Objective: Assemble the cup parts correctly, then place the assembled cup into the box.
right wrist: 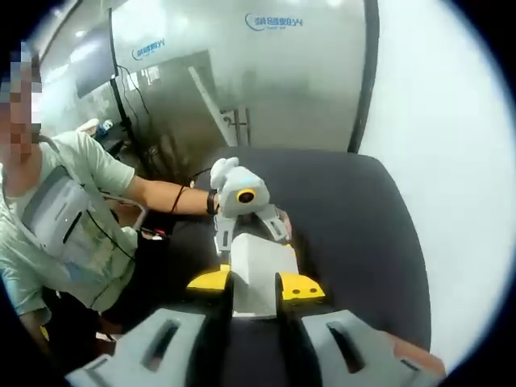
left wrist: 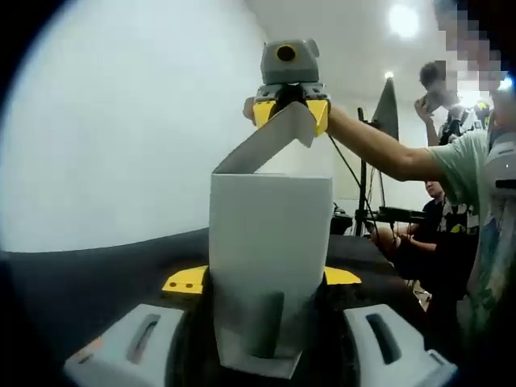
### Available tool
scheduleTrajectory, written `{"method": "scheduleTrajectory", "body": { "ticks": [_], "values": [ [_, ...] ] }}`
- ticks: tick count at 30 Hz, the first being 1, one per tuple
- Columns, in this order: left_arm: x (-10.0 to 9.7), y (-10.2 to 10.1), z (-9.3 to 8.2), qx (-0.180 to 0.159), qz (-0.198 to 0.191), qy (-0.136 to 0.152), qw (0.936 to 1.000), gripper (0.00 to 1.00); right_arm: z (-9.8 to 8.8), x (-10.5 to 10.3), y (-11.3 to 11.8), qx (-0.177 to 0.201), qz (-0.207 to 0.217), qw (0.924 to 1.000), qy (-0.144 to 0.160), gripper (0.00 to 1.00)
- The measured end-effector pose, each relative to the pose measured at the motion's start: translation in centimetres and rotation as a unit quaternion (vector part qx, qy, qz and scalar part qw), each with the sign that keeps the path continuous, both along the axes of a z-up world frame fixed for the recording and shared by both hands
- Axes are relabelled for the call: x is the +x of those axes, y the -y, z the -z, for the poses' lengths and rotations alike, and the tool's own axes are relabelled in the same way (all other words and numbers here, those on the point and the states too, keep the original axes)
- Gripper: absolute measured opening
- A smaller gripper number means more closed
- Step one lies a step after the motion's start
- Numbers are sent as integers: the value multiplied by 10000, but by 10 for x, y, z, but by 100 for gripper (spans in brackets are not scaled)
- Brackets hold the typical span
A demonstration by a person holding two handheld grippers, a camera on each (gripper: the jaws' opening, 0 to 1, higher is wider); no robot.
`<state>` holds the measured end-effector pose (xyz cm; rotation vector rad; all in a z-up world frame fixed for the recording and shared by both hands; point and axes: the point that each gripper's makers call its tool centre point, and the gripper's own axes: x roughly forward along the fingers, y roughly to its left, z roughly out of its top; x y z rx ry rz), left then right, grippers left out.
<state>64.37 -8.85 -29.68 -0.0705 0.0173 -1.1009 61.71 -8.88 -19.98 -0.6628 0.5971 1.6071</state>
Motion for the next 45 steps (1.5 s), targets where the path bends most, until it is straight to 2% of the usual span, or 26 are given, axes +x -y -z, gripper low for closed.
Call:
{"method": "scheduleTrajectory", "body": {
  "ticks": [3, 12, 22, 32, 38, 45],
  "values": [
    [6, -4, -1, 38, 37, -16, 10000, 48, 0, -1, -1, -73, -64, 10000, 9, 18],
    [7, -5, -1, 39, 50, -63, 10000, 48, 5, -3, -3, -241, -164, 9995, 132, 15],
    [5, -3, 0, 29, 41, -81, 10000, 48, 2, -1, -5, -317, -236, 9980, 496, 11],
    [5, -2, 0, 17, 32, -99, 9999, 48, 9, -5, -5, -389, -280, 9946, 923, 10],
    [3, 0, 0, 3, 40, -112, 9999, 48, 14, -5, -6, -370, -313, 9892, 1386, 10],
    [1, 2, 1, 48, 53, -110, 9999, 48, 16, -5, -3, -338, -275, 9876, 1507, 10]
  ]
}}
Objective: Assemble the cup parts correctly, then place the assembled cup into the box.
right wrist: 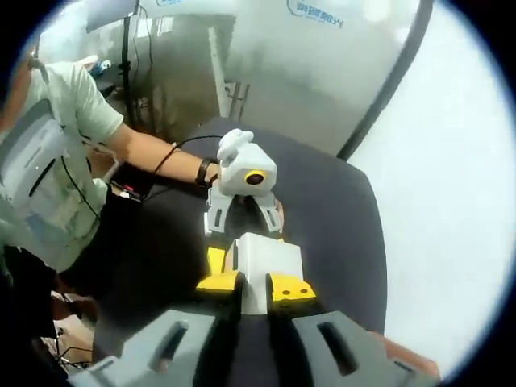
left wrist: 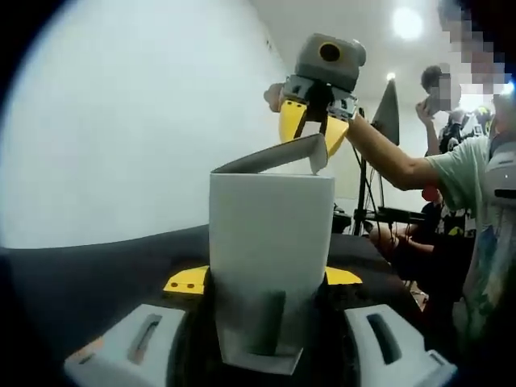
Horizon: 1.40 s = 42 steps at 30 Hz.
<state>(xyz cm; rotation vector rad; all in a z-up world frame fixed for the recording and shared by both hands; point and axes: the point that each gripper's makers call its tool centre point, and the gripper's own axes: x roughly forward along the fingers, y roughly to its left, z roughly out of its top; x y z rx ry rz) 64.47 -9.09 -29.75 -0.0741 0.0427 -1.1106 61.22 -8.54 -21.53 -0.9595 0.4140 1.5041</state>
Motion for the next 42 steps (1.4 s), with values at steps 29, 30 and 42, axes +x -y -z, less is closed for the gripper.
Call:
{"method": "scheduleTrajectory", "body": {
  "ticks": [29, 30, 42],
  "values": [
    [-5, 4, 1, 101, 17, 0, 9999, 48, -26, -4, -7, 1939, 268, 9760, -956, 20],
    [-2, 2, 1, 103, 15, -2, 9999, 48, -32, 1, -8, 2254, 333, 9686, -993, 20],
    [6, -6, 2, 118, 28, -42, 9999, 48, -24, 11, -5, 3441, 539, 9321, -995, 23]
  ]
}}
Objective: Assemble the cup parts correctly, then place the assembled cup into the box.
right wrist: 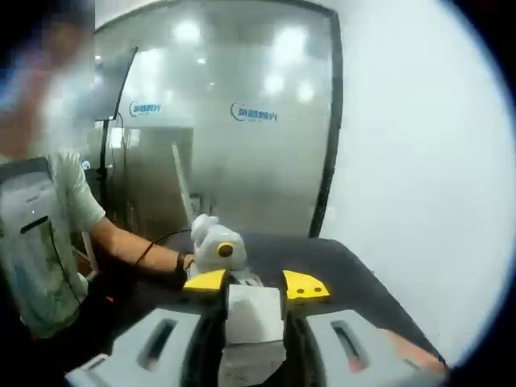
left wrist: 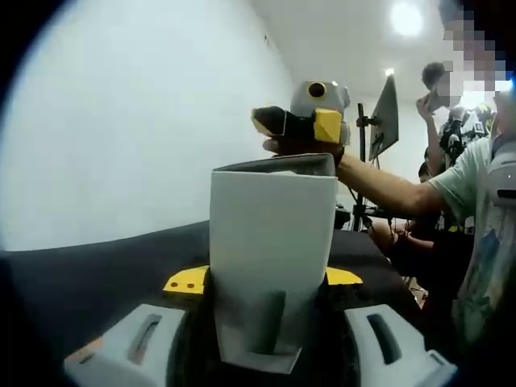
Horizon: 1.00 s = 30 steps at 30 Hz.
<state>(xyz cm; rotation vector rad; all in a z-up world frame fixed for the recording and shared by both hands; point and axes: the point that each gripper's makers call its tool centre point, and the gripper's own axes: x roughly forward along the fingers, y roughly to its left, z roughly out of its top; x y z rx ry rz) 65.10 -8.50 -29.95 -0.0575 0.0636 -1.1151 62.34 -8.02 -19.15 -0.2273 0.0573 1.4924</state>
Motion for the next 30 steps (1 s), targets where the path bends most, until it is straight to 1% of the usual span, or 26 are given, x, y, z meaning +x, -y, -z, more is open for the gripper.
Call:
{"method": "scheduleTrajectory", "body": {
  "ticks": [1, 3, 5, 8, 10, 11, 13, 16, 17, 18, 19, 21, 22, 25, 30],
  "values": [
    [0, 0, 0, 0, -1, -4, 10000, 48, 1, -1, 0, -20, -11, 10000, -89, 24],
    [-1, 1, 0, -1, 1, -5, 10000, 48, 2, -1, 1, -82, -27, 9999, 124, 23],
    [-3, 2, 0, 0, 2, -6, 10000, 48, 3, 3, 0, -74, 66, 9995, 304, 23],
    [-8, 6, 1, -10, 0, -14, 10000, 48, 8, 4, 1, -134, 28, 9995, 276, 23],
    [-7, 5, 1, -6, 1, -21, 10000, 48, 17, 4, 1, -312, 54, 9989, 357, 23],
    [-8, 5, 1, 8, -1, -22, 10000, 48, 16, 2, 0, -202, 46, 9994, 293, 22],
    [-9, 7, 1, 9, -3, -22, 10000, 48, 16, 3, 1, -197, 57, 9994, 279, 20],
    [-8, 7, 1, 17, -3, -35, 10000, 48, 19, 0, 2, -229, 129, 9990, 362, 18],
    [-8, 8, 1, 20, -1, -32, 10000, 48, 23, -2, 3, -295, 138, 9985, 434, 18],
    [-10, 10, 1, 26, 5, -30, 10000, 48, 31, -2, 5, -508, 147, 9972, 537, 17],
    [-11, 10, 1, 38, 6, -31, 10000, 48, 25, -6, 4, -267, 136, 9984, 483, 15],
    [-11, 11, 1, 30, 12, -43, 10000, 48, 25, -7, 4, -210, 199, 9972, 684, 12],
    [-12, 12, 1, 26, 12, -48, 10000, 48, 27, -11, 5, -196, 168, 9970, 733, 11],
    [-10, 11, 1, 30, 12, -53, 10000, 48, 27, -13, 6, -143, 179, 9971, 729, 9],
    [-14, 14, 2, -1, 15, -76, 10000, 49, 28, -12, 6, -105, 179, 9985, 505, 8]
  ]
}}
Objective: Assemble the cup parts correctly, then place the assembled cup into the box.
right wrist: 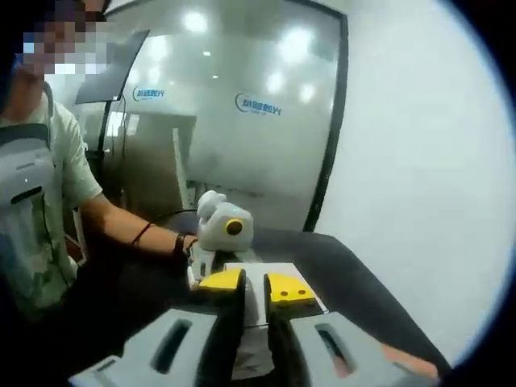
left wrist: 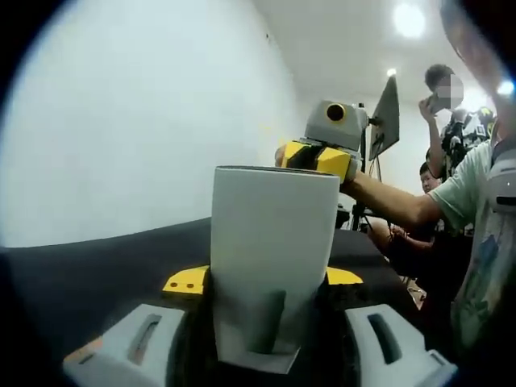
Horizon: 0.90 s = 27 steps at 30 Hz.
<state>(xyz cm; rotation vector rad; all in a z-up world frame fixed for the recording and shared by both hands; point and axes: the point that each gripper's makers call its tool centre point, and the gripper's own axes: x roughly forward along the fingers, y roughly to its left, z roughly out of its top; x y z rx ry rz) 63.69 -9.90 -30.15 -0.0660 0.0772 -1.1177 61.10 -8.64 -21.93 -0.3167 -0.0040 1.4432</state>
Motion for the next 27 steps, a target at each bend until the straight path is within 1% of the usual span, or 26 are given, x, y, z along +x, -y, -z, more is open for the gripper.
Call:
{"method": "scheduleTrajectory", "body": {
  "ticks": [1, 2, 3, 4, 5, 6, 7, 8, 9, 11, 12, 13, 15, 17, 19, 22, 25, 27],
  "values": [
    [-1, 1, 0, -3, 6, -7, 10000, 49, 0, 0, 0, 6, 8, 10000, -22, 9],
    [-3, 2, 0, -17, 2, -12, 10000, 49, -2, 2, 1, 25, 60, 10000, 18, 11],
    [-2, 1, 0, -27, 5, -25, 10000, 49, -4, 4, 2, 56, 133, 9999, -20, 15],
    [1, -1, 0, -44, -9, -40, 10000, 49, -8, 4, 2, 239, 180, 9989, -352, 27],
    [2, -2, 0, -51, -16, -46, 10000, 49, -24, -5, 4, 774, -104, 9948, -660, 37],
    [2, -2, 0, -56, -16, -44, 10000, 49, -31, -9, 7, 978, -242, 9917, -804, 45],
    [2, -3, 1, -41, -21, -45, 10000, 49, -39, -8, 17, 1175, -255, 9893, -826, 53],
    [2, -3, 1, -37, -26, -45, 10000, 49, -41, -4, 24, 1249, -166, 9893, -729, 57],
    [2, -4, 1, -24, -30, -42, 10000, 49, -38, -1, 29, 1223, -109, 9901, -681, 59],
    [1, -3, 3, 37, -33, -31, 10000, 49, -18, 12, 41, 895, 231, 9946, -463, 56],
    [1, -3, 3, 47, -28, -23, 10000, 49, -4, 18, 44, 686, 355, 9958, -490, 55],
    [1, -3, 3, 49, -24, -21, 10000, 49, 10, 19, 45, 538, 360, 9962, -576, 55],
    [1, -3, 2, 49, -37, -6, 10000, 50, 32, 20, 38, 445, 332, 9958, -729, 56],
    [1, -4, 2, 62, -54, 13, 10000, 50, 41, 22, 32, 462, 308, 9955, -768, 56],
    [0, -11, -1, -9, -73, -1, 10000, 50, 44, 25, 23, 572, 282, 9947, -804, 57],
    [-2, -26, -8, -73, -133, 10, 9999, 52, 38, 29, 13, 870, 215, 9926, -814, 57],
    [-1, -51, -16, -108, -220, 23, 9997, 52, 41, 27, 7, 872, 134, 9930, -778, 56],
    [-1, -68, -20, -126, -321, 51, 9994, 52, 45, 25, 5, 865, 107, 9934, -749, 54]
  ]
}}
